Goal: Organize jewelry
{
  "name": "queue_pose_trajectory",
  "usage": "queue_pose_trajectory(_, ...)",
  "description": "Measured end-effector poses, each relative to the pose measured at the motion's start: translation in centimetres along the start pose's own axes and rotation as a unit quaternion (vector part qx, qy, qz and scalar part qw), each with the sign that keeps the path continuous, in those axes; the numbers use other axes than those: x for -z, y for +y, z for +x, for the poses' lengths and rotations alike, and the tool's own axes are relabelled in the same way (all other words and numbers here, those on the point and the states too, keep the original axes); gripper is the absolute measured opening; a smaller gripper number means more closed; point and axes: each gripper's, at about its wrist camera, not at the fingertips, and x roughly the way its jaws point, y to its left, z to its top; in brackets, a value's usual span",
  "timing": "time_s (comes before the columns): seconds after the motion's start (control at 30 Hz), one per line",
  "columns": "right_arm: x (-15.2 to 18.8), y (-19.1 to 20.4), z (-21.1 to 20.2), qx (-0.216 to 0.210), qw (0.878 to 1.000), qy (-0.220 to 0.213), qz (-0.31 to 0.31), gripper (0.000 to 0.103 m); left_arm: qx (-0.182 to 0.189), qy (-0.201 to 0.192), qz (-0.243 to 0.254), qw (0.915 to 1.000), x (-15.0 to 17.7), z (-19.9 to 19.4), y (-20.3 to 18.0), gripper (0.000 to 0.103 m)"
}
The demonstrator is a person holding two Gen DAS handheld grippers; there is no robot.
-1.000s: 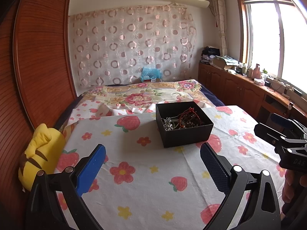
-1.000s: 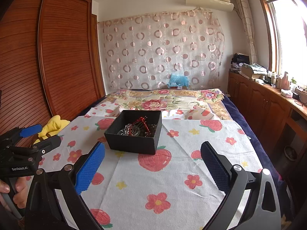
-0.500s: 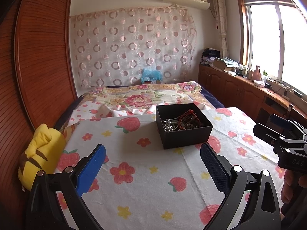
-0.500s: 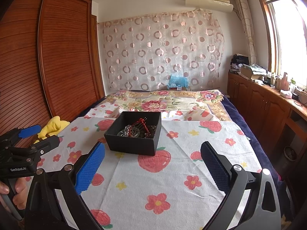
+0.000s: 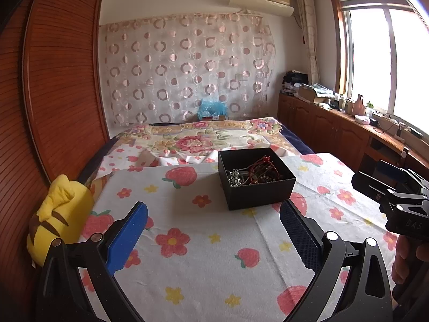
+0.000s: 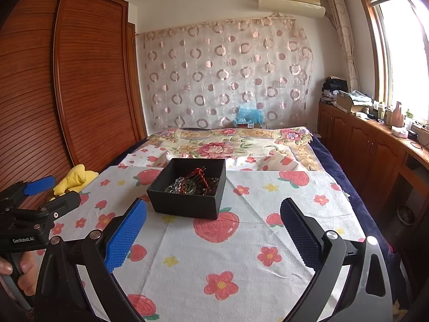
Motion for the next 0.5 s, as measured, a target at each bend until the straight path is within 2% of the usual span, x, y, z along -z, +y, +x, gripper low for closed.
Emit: queue_pose_trajectory(0.5,0.22,-0.14,-0.03,0.001,1.000,-0.001,0.000,0.100,-0.001,-0.004,-0.001,1.0000,-0.05,0.03,0.09,0.095)
